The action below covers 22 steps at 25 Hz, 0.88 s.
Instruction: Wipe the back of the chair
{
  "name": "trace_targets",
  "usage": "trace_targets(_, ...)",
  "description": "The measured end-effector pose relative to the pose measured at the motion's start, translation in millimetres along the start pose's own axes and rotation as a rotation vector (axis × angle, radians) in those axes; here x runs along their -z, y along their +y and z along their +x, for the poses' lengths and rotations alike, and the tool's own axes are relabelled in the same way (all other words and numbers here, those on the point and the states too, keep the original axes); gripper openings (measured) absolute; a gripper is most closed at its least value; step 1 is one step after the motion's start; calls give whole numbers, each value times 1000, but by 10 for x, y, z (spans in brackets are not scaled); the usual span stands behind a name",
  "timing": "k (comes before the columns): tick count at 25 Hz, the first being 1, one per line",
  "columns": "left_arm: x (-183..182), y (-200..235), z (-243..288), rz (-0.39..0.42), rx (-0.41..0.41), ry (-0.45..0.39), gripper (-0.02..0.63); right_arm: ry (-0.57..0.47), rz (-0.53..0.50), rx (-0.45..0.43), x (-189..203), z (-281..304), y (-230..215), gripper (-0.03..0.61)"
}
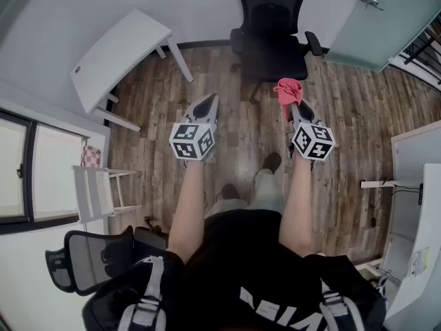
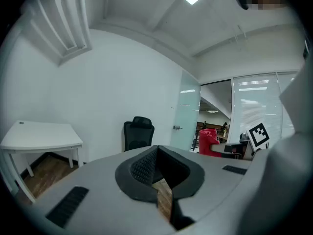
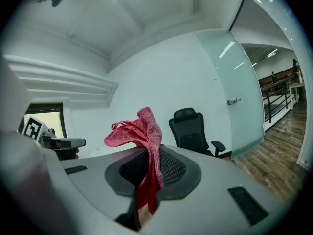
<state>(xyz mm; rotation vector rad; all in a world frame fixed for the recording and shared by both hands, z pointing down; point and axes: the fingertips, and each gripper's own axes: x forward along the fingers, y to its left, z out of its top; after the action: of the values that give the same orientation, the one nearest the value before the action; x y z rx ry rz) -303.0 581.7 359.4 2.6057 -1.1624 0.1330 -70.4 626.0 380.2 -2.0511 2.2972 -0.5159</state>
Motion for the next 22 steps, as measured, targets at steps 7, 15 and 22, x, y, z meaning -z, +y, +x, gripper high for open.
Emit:
trace_targets(7,155,282,258,-31,-19,41,25,26,40,22,146,436,-113,66)
trace_targets(15,72,568,907,-50,-29,91,25,83,66,27,80,1171,-444,66)
trace_targets(22,-395,642,1875,-17,-8,85,25,100,102,34,-257,2001,-1017,66)
